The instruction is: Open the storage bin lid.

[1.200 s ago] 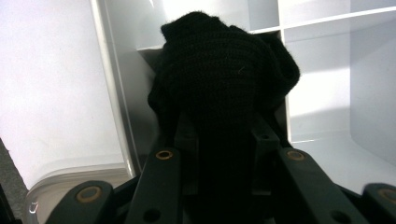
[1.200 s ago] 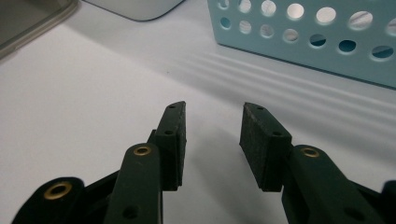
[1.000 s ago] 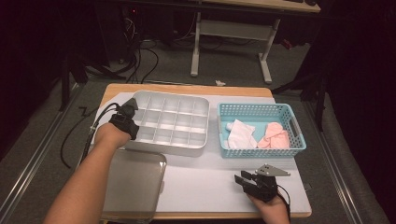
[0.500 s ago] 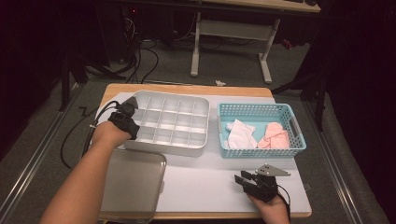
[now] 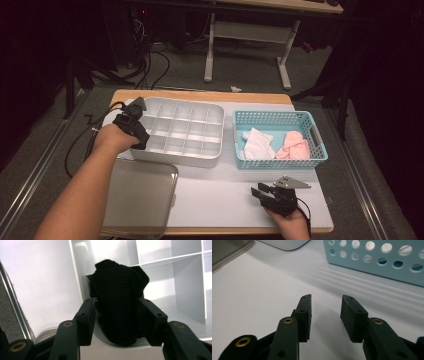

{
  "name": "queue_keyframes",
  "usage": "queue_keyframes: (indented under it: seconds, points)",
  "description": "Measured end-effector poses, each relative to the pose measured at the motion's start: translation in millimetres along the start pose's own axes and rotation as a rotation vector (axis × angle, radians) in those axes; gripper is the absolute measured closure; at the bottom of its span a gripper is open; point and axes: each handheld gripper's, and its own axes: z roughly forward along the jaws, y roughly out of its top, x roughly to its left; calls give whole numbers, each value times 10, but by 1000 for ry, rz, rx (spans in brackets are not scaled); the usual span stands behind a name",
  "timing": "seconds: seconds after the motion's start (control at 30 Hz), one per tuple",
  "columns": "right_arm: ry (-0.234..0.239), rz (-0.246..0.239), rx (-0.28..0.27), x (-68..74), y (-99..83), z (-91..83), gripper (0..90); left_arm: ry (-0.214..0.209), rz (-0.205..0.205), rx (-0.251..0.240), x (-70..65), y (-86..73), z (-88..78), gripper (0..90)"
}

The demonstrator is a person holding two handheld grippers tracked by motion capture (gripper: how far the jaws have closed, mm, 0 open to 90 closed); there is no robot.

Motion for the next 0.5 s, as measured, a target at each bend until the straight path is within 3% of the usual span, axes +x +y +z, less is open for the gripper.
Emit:
queue_keyframes:
  seconds: [0.17, 0.3, 0.5]
  points:
    - [-1, 2, 3, 2, 1, 2, 608, -16, -11, -3, 18, -15, -54, 657]
    - [-2, 0, 2, 3, 0, 2, 608, -10, 12, 12, -13, -24, -69, 841]
    - [-3, 1, 3, 8, 0, 3, 608, -5, 18, 33, -23, -13, -17, 879]
